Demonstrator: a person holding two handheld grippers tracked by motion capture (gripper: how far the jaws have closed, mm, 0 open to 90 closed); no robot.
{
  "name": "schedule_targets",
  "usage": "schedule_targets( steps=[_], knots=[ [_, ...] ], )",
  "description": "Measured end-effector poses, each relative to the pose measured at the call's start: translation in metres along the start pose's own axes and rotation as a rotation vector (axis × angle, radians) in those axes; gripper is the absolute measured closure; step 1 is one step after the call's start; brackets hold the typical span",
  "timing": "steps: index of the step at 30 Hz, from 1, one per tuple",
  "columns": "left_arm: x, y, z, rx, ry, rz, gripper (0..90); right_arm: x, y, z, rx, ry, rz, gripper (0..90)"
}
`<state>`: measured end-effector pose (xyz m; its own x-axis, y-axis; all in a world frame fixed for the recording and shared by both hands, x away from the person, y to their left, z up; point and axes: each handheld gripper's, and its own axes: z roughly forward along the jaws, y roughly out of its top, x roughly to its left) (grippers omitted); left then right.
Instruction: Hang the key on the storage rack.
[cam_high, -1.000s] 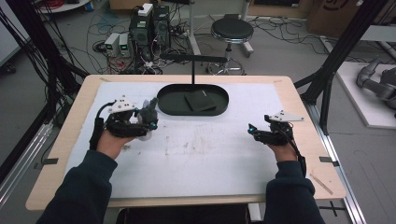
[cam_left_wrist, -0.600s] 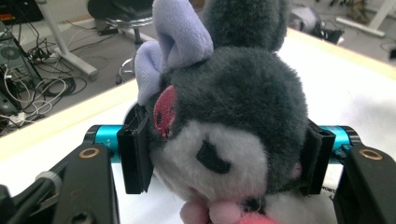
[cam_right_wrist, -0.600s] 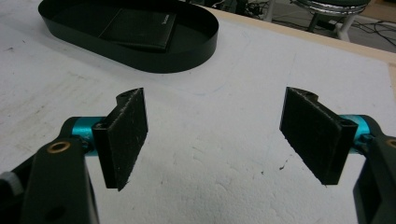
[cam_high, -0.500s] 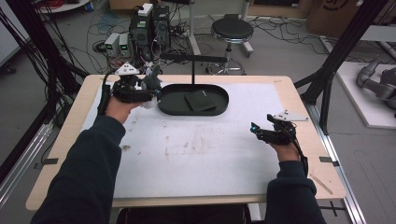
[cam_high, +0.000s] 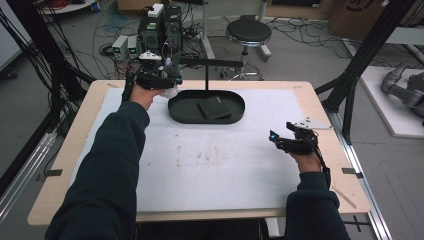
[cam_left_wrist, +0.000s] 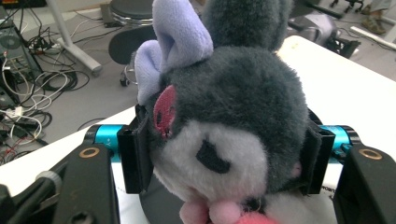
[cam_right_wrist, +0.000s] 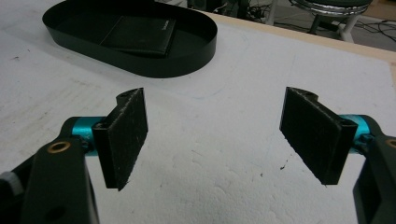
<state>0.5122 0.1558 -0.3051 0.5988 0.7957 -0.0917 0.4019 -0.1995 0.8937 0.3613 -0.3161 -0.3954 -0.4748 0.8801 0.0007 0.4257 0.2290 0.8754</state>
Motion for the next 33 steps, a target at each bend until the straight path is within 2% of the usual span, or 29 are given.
schedule_targets(
  steps=[3,13,19,24,29,33],
  knots=[
    [0.003,0.004,0.005,-0.025,0.005,-0.019,35.4,-0.001,-0.001,0.0,0.002,0.002,0.003,23.7],
    [0.012,0.004,0.012,-0.014,0.077,-0.043,35.4,-0.004,-0.003,0.0,0.005,0.007,0.009,23.7],
    [0.015,-0.005,0.015,0.016,0.116,-0.047,35.4,-0.004,-0.003,0.0,0.006,0.008,0.008,23.7],
    [0.016,-0.021,0.025,0.091,0.166,-0.04,35.4,-0.003,-0.003,0.0,0.009,0.007,0.01,23.8],
    [0.014,-0.035,0.035,0.121,0.173,-0.037,35.3,-0.003,-0.004,0.0,0.01,0.007,0.009,23.8],
    [0.009,-0.038,0.041,0.13,0.179,-0.018,34.5,-0.002,-0.004,0.001,0.013,0.009,0.008,23.8]
  ],
)
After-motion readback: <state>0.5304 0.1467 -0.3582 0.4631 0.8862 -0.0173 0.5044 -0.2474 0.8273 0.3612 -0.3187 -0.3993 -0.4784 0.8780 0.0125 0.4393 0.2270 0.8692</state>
